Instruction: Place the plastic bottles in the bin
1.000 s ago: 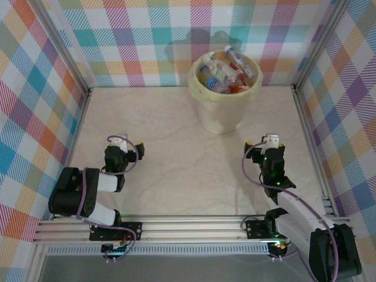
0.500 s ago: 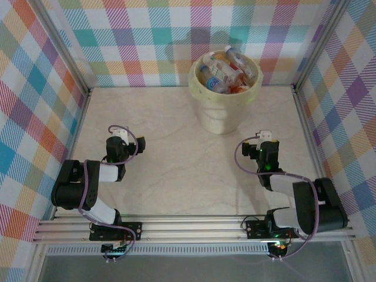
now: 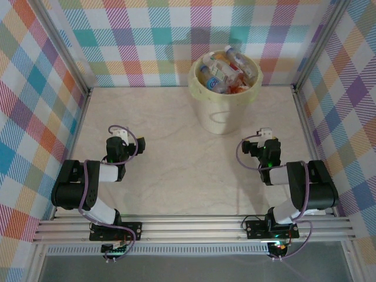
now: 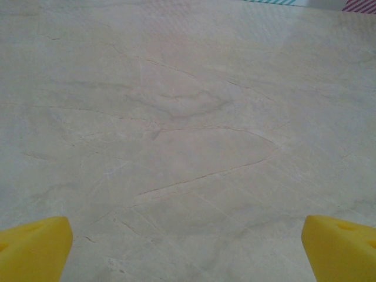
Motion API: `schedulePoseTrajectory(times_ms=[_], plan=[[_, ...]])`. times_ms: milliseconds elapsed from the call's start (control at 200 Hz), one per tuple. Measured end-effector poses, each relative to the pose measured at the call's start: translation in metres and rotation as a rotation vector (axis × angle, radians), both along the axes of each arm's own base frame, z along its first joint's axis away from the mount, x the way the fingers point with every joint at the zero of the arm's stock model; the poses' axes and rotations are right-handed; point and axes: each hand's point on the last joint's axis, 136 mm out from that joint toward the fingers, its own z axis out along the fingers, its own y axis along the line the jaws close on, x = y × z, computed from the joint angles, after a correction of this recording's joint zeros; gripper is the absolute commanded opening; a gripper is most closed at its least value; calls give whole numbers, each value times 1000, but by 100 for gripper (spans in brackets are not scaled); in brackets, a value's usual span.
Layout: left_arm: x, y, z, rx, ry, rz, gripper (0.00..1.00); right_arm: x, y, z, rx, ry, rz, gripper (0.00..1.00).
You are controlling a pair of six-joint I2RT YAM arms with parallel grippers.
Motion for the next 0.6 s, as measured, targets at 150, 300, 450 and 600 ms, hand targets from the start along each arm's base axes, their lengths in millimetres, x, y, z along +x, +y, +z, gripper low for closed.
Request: schedulePoseTrajectory(times_ms=[150, 300, 450, 600], plan=[[0, 0, 0, 0, 0, 0, 100, 13, -9, 12, 43, -18, -24, 100], [0, 0, 0, 0, 0, 0, 100, 14, -10, 12, 56, -11, -27, 100], [0, 0, 0, 0, 0, 0, 100, 8, 3, 10, 72, -19, 45, 100], [0, 0, 0, 0, 0, 0, 100, 1, 12, 2, 85, 8, 97, 100]])
